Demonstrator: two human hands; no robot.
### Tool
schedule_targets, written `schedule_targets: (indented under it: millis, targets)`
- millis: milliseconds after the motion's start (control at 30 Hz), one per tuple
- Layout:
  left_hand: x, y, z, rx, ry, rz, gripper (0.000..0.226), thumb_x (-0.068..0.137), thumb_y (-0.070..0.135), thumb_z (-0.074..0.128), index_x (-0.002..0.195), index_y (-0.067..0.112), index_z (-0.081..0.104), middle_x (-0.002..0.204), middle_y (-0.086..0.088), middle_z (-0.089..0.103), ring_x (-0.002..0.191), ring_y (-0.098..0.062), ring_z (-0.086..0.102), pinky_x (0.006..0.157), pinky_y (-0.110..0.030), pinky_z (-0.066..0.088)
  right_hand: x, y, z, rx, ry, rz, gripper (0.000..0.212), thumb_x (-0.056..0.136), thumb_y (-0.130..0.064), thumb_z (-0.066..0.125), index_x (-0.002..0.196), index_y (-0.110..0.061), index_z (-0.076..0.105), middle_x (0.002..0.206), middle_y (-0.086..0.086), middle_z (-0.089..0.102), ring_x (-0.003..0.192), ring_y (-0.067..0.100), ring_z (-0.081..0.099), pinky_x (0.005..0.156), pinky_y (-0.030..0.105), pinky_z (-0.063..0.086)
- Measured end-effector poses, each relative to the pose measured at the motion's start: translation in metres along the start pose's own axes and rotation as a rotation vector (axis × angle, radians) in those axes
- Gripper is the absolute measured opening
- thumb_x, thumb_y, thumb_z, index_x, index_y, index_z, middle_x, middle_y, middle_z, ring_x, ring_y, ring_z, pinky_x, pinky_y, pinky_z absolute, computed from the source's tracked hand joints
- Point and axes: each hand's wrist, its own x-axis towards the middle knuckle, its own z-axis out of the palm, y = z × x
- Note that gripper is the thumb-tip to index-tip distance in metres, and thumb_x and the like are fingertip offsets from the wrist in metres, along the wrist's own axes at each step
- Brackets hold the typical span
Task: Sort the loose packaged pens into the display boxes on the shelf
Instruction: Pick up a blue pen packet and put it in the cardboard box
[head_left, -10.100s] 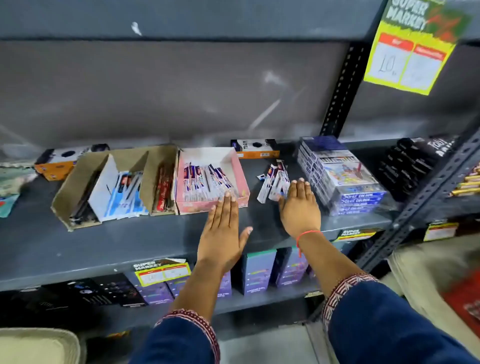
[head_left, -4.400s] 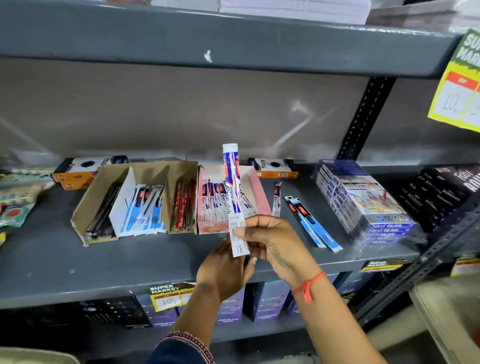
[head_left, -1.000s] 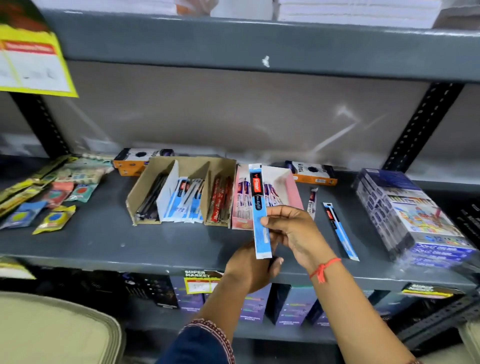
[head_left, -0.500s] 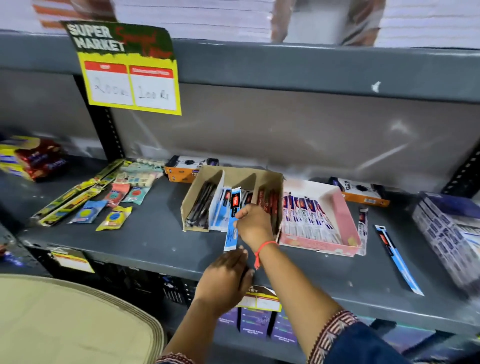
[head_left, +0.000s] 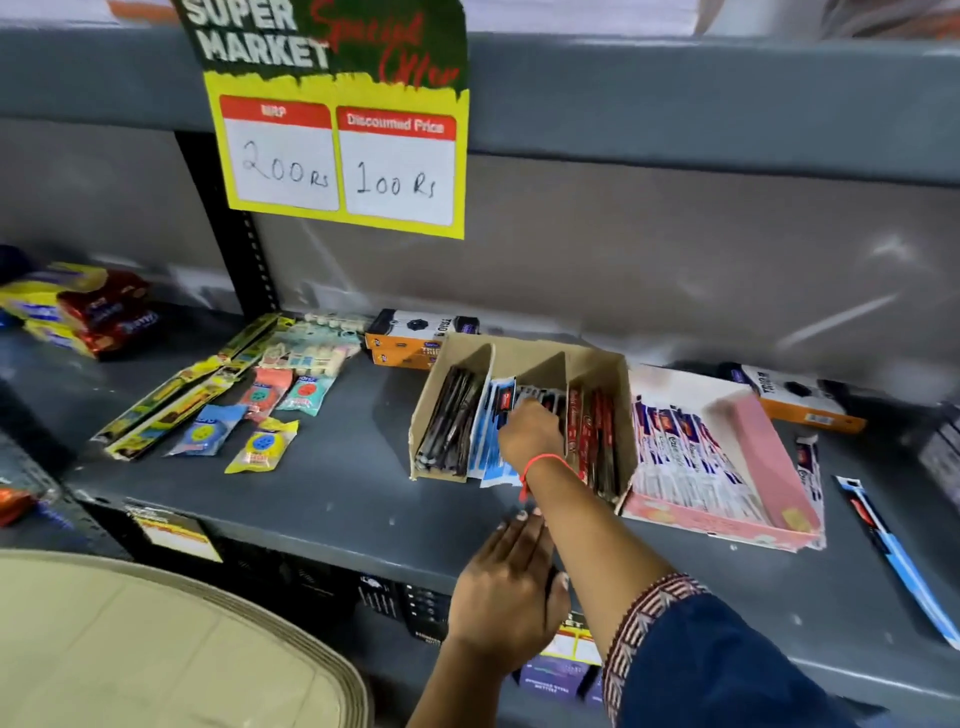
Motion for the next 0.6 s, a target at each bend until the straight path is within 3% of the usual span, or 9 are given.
schedule_targets:
  millis: [367,600]
  targets:
    - [-0.001,0.000,-0.010,-0.001,-0.014,0.022,0.048,0.078,0.033,0.040,0.103,0.003,0.068,0.107,-0.016,0.069,0.098,-0.027,0.066,0.089,-0.037,0.049,0.012,0.002,0.006,-0.093,-0.003,-0.026,0.030,0.090,0.004,0.042,0.113,0.011,0.060,0.119,0.027,0.064,0.109,0.039,0.063,0.092,0.041,0.052]
    - [-0.015,-0.038,-0.031,0.087,-0.032,-0.158,0.056,0.081,0.041,0.041,0.113,-0.001,0.063,0.116,-0.019,0.064,0.106,-0.030,0.061,0.093,-0.044,0.045,0.006,0.005,0.005,-0.106,0.013,-0.045,0.031,0.091,0.004,0.039,0.117,0.010,0.057,0.121,0.027,0.062,0.111,0.039,0.061,0.090,0.040,0.051]
